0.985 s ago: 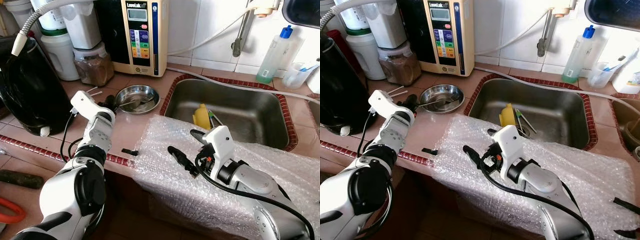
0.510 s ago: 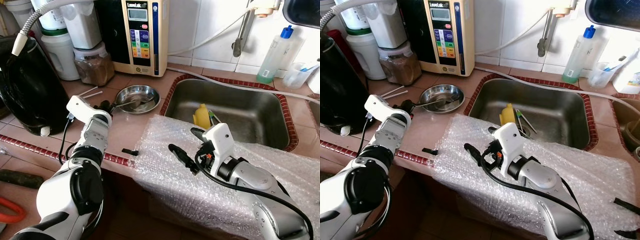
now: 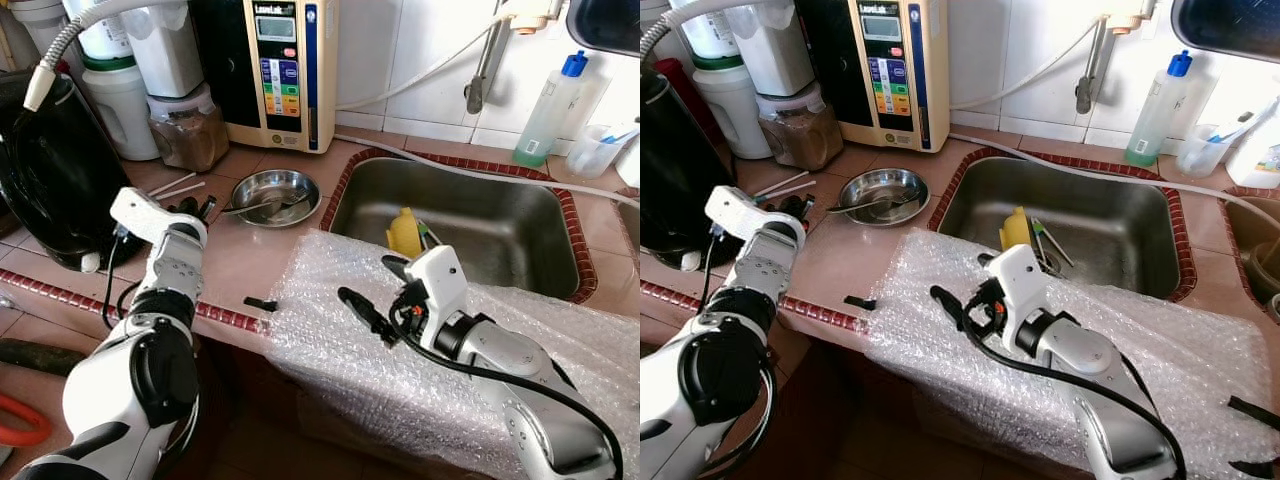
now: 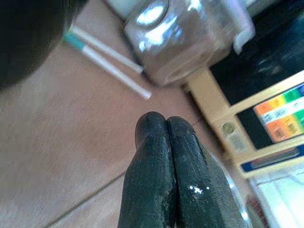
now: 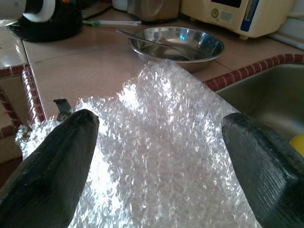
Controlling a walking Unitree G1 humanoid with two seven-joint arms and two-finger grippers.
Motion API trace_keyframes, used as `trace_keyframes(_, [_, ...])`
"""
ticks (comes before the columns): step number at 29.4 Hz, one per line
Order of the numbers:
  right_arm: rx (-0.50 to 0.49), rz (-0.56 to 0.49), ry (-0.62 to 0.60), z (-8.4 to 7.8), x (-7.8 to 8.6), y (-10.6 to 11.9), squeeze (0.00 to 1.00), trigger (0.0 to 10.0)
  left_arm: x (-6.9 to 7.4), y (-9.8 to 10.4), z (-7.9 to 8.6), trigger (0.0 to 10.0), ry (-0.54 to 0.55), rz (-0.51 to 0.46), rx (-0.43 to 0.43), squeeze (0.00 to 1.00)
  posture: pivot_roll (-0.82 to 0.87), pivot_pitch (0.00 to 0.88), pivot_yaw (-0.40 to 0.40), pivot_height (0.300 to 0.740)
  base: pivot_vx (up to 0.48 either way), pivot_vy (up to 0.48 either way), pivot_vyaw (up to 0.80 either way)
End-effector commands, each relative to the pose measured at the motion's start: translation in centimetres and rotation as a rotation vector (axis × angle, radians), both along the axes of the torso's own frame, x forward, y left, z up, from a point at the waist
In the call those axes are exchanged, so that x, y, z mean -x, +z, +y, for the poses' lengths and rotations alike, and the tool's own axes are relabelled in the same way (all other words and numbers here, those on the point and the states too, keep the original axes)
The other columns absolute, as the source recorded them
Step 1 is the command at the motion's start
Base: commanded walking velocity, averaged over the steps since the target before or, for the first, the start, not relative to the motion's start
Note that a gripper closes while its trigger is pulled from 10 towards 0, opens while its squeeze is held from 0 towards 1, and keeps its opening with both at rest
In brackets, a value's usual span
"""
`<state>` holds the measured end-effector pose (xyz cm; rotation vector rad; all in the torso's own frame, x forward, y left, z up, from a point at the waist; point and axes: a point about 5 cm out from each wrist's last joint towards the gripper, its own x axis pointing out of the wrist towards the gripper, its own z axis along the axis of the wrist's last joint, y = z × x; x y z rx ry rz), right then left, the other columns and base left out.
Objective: Kitchen organization
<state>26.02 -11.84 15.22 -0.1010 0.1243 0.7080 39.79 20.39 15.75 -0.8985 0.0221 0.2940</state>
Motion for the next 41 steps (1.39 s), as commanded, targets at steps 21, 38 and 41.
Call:
trace_keyframes(21, [0.013,-0.038,0.015,0.2,-0.8,0.2,0.13,10.0,-0.9,5.9,-3.6,0.0,-0.211,-0.455,0.218,0.00,-0.13,0.000,0.042,0.740,0.000,0.000,0.00])
trace_keyframes(38, [0.014,-0.041,0.014,0.2,-0.9,0.0,0.13,10.0,-0.7,8.4,-4.0,0.0,-0.265,-0.552,0.140,0.00,-0.12,0.000,0.043,0.740,0.000,0.000,0.00])
trace_keyframes(41, [0.014,-0.042,0.014,0.3,-0.9,-0.1,0.13,10.0,-0.6,8.7,-4.3,0.0,-0.269,-0.552,0.076,0.00,-0.12,0.000,0.044,0.740,0.000,0.000,0.00])
